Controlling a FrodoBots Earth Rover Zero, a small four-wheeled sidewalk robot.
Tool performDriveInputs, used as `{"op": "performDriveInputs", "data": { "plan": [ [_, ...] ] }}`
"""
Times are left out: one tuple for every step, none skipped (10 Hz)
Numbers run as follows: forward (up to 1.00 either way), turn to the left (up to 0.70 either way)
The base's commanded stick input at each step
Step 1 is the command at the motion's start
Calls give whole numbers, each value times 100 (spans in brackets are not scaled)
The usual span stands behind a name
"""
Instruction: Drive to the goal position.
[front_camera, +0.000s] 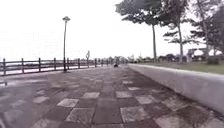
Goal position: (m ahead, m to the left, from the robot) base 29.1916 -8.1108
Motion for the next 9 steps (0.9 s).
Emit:
{"op": "performDriveInputs", "data": {
  "plan": [
    [100, 0],
    [100, 0],
    [100, 0],
    [100, 0],
    [100, 0],
    [100, 0],
    [100, 0],
    [100, 0],
    [100, 0]
  ]
}}
